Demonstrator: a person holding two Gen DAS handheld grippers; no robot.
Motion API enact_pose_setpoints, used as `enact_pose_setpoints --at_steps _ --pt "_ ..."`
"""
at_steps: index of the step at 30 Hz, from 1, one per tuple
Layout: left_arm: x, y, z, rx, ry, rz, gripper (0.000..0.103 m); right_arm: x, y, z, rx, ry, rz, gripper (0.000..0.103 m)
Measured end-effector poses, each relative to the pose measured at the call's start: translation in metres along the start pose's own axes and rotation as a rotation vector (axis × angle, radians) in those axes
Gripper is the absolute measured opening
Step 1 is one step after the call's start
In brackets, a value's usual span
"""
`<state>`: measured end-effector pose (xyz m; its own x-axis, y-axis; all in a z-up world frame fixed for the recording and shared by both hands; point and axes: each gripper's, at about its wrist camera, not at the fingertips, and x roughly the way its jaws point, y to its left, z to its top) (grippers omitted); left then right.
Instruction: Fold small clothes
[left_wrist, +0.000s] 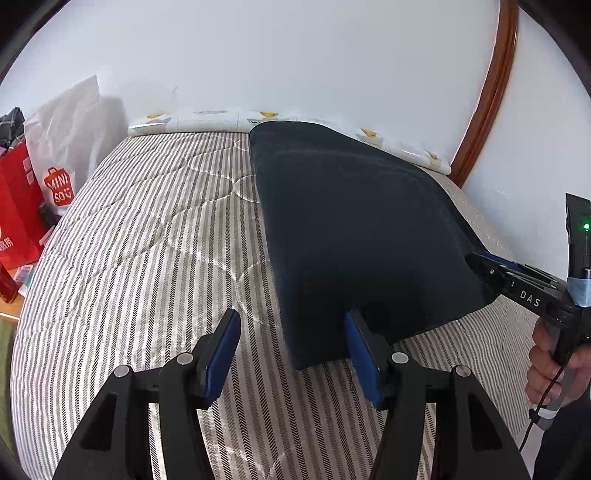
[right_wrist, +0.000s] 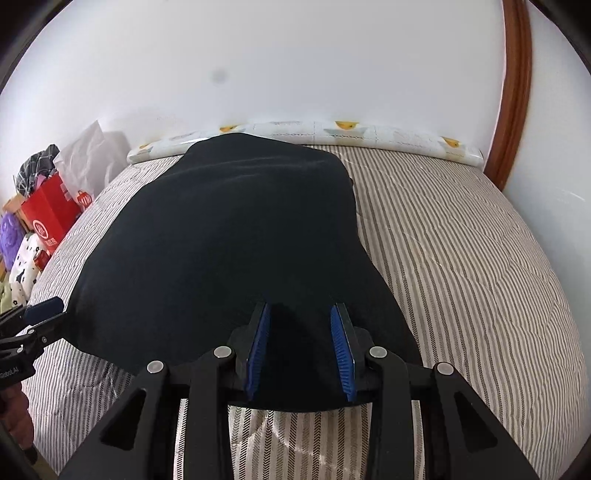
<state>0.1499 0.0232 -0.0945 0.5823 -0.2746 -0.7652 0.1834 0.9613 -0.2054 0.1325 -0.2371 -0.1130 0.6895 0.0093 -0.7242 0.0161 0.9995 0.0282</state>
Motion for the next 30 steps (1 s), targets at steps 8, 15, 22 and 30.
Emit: enact_pose_setpoints --at_steps 8,15,22,30 --pt "-0.008 -0.004 -0.002 0.004 0.011 0.029 0.055 -0.007 -0.002 -0.004 0.023 0.019 -0.019 0.035" --pt "-0.031 -0.011 -0.004 0.019 -0.008 0.056 0.059 -0.027 -0.009 -0.006 0.059 0.008 -0.029 0.039" --pt "-0.070 -0.023 -0.007 0.020 -0.072 0.067 0.068 -0.071 -0.014 -0.008 0.071 -0.037 -0.044 0.049" --pt "-0.121 -0.041 -0.016 0.031 -0.130 0.091 0.081 -0.138 -0.023 -0.020 0.086 -0.077 -0.062 0.055"
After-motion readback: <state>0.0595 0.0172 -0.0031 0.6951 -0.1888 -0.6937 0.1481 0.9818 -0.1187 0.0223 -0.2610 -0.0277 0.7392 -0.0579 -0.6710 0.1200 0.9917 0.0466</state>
